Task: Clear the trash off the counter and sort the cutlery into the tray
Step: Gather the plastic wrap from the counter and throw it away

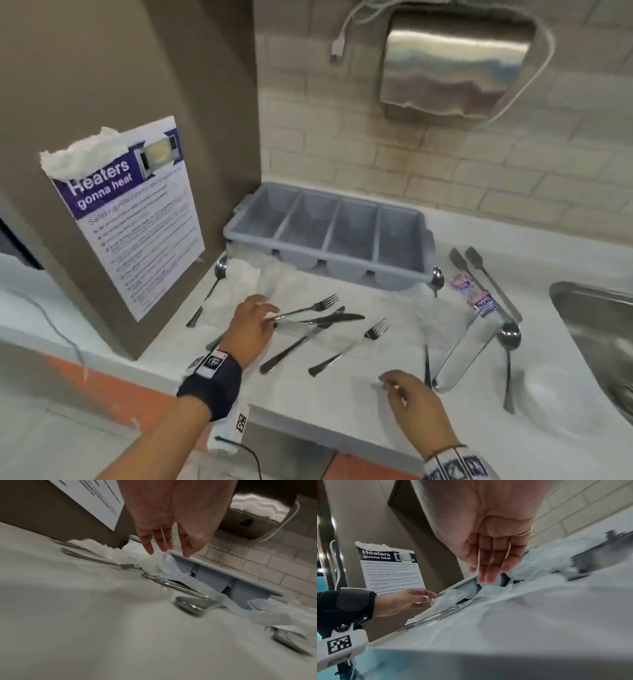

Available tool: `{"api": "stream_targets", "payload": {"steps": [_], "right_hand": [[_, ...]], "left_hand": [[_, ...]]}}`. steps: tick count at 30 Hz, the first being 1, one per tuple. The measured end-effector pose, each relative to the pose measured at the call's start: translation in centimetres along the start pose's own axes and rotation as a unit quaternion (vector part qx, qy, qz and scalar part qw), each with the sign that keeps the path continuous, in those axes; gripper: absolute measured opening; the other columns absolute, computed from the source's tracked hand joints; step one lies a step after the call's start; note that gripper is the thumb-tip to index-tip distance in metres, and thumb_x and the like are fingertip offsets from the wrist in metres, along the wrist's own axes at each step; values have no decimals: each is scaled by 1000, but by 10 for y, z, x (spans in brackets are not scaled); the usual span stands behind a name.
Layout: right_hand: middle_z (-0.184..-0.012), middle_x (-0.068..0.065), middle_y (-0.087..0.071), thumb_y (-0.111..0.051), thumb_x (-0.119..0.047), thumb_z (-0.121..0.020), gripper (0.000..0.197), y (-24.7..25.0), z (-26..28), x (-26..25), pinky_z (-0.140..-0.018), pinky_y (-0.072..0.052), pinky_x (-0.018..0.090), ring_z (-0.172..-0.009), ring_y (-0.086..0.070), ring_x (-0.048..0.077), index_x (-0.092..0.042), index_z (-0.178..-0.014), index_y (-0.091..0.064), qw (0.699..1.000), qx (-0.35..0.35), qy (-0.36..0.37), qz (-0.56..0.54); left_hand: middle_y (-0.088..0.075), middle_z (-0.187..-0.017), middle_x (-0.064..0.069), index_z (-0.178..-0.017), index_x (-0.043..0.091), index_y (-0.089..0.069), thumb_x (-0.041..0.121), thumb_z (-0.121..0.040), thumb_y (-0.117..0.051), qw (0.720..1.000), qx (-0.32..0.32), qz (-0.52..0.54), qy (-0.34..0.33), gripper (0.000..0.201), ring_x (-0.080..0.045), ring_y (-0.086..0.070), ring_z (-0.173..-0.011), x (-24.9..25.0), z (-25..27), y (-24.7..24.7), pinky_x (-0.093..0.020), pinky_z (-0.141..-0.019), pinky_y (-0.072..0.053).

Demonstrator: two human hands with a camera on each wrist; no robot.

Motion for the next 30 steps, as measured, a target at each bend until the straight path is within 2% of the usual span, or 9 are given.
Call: {"api": "stream_targets", "payload": {"steps": [5, 8, 10, 12, 16, 20, 25, 28, 30], "right_hand": [[-125, -11, -48, -62, -21, -84, 37, -28, -55, -38, -68, -36, -1, -72, -55, 2, -26, -120, -55, 999, -34, 14, 12], [-141, -6, -39, -65, -26, -81, 59, -48, -78, -42, -93, -46, 19, -104, -58, 16, -27, -136, -43, 997, -77, 0, 32], [-141, -7, -41, -65, -29, -81, 66, -59, -88, -43, -102, -41, 27, -119, -50, 17, -30, -140, -37, 993, -107, -14, 56], [-131, -6, -50, -64, -30, -81, 60, -67, -96, -38, -99, -41, 28, -113, -51, 19, -31, -137, -42, 988, -124, -37, 83], [-91, -8, -53, -66, -18, -80, 18, -72, -104, -36, -86, -42, 22, -87, -49, 8, -27, -94, -72, 992, -101, -24, 75], [-71, -20, -53, -67, -6, -78, 35, -57, -104, -32, -70, -37, 7, -67, -51, -10, -38, -64, -64, 997, -45, -64, -9], [-80, -21, -59, -71, -3, -76, 25, 29, -93, -23, -79, -35, -3, -83, -55, 0, -27, -72, -68, 985, 146, -63, -63], [-102, -4, -60, -72, -2, -75, 22, 77, -102, 8, -97, -40, 17, -104, -53, 17, -24, -71, -68, 968, 225, -105, -47], [-129, 9, -55, -72, -7, -76, 23, 82, -119, 31, -113, -20, 25, -125, -44, 26, -26, -65, -66, 970, 184, -158, 27]], "left_hand": [[-18, -153, -11, -126, 19, -49, 7, -82, -57, 999, -23, -26, 16, 46, -30, -22, -139, -11, -46, 1, -36, -116, -24], [-3, -158, -9, -136, 21, -38, 5, -81, -56, 997, -49, -45, 32, 61, -32, -17, -141, -22, -70, -2, -37, -116, -24], [6, -158, -8, -142, 23, -27, 5, -80, -58, 994, -78, -63, 37, 72, -35, -22, -138, -27, -80, -9, -40, -115, -28], [10, -158, -7, -145, 26, -16, 10, -79, -62, 988, -126, -80, 42, 83, -37, -29, -133, -33, -85, -20, -43, -112, -33], [-21, -156, -6, -145, 29, -15, 23, -82, -61, 971, -185, -150, 39, 78, -35, -40, -126, -44, -91, -35, -45, -105, -38], [-49, -136, -9, -134, 24, -44, 0, -82, -52, 985, -162, -51, 24, 58, -29, -48, -121, -45, -96, -33, -36, -106, -41], [-55, -129, -13, -122, 15, -57, -9, -81, -53, 987, -157, 20, 21, 47, -21, -57, -106, -45, -96, -25, -15, -90, -41], [-59, -119, -8, -108, 23, -62, -10, -81, -54, 988, -132, 77, 15, 44, -17, -56, -98, -35, -92, -8, 3, -75, -42], [-59, -107, 3, -94, 42, -57, -10, -82, -54, 989, -104, 105, 1, 53, -14, -57, -100, -19, -87, 12, 4, -78, -39]]}}
Point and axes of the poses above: each hand's wrist, its own z-axis away from the middle knuckle, its own y-axis out of the back of the hand, x = y × z, the point moved 9 cm from there along -z, towards the middle knuckle
